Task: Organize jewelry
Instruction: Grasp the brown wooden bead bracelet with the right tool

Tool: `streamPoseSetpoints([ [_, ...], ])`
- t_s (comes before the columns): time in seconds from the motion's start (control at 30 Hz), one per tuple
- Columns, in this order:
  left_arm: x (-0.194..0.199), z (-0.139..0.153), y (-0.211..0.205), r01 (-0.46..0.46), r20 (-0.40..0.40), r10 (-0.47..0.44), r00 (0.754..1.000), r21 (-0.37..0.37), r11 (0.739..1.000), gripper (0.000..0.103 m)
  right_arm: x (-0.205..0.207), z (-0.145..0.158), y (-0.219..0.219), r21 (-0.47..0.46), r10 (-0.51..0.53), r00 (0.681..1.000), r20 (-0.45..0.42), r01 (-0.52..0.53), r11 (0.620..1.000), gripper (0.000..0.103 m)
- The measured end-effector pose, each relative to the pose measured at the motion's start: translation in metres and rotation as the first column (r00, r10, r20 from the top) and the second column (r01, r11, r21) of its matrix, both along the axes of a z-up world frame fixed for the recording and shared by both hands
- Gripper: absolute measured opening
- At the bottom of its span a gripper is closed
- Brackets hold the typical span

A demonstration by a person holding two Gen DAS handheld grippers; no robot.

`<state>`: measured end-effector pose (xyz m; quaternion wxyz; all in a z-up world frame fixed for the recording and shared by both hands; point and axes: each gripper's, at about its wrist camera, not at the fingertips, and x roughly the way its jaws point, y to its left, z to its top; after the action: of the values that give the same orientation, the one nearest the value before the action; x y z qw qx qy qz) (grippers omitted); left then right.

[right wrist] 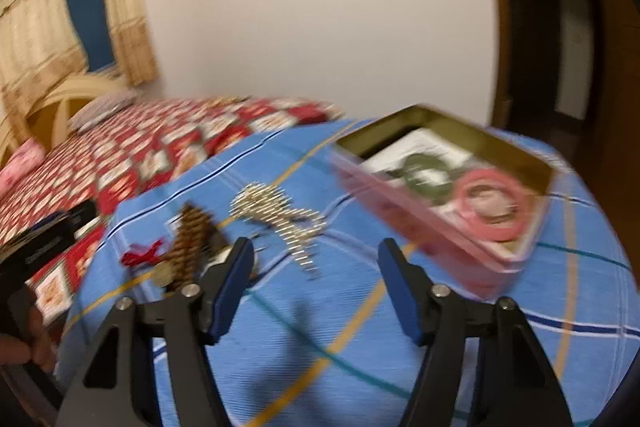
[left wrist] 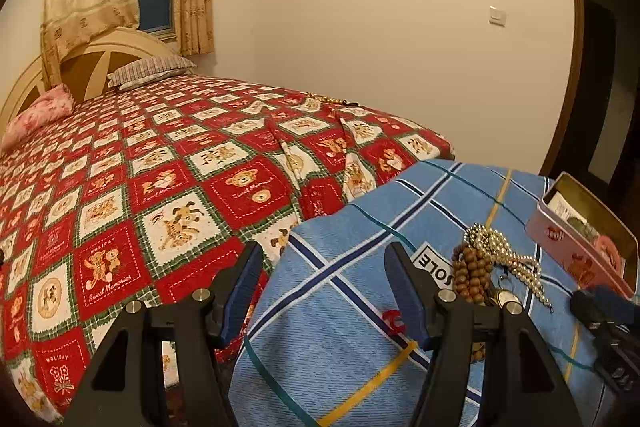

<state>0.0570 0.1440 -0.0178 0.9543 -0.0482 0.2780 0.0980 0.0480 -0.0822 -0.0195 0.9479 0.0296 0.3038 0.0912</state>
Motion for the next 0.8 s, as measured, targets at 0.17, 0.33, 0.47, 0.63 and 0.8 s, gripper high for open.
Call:
streamPoseSetpoints([
  [0.17,0.002,-0.002,0.007,-0.01,-0.012,0.01,1.0,-0.037,0.999,0.063,0.024,-0.016,0.022,0.06,0.11,0.986,-0.126,-0.104,0.993,0.049],
  [0.33,0.007,-0.009,0.027,-0.1,-0.055,0.094,0.994,-0.117,0.988,0.063,0.017,-0.012,0.039,0.114,0.21,0.972,-0.107,-0.198,0.974,0.049],
  [0.47,0.002,-0.009,0.033,-0.127,-0.042,0.123,0.992,-0.136,0.982,0.063,0.014,-0.015,0.067,0.085,0.285,0.952,-0.116,-0.276,0.957,0.049],
  [0.63,-0.006,-0.005,0.036,-0.145,-0.001,0.146,0.989,-0.146,0.979,0.063,0.02,-0.008,0.097,0.0,0.335,0.939,-0.075,-0.336,0.942,0.042],
  [0.8,-0.009,-0.004,0.041,-0.169,0.009,0.172,0.985,-0.15,0.974,0.063,0.04,-0.025,0.122,-0.065,0.391,0.903,-0.176,-0.407,0.911,0.029],
])
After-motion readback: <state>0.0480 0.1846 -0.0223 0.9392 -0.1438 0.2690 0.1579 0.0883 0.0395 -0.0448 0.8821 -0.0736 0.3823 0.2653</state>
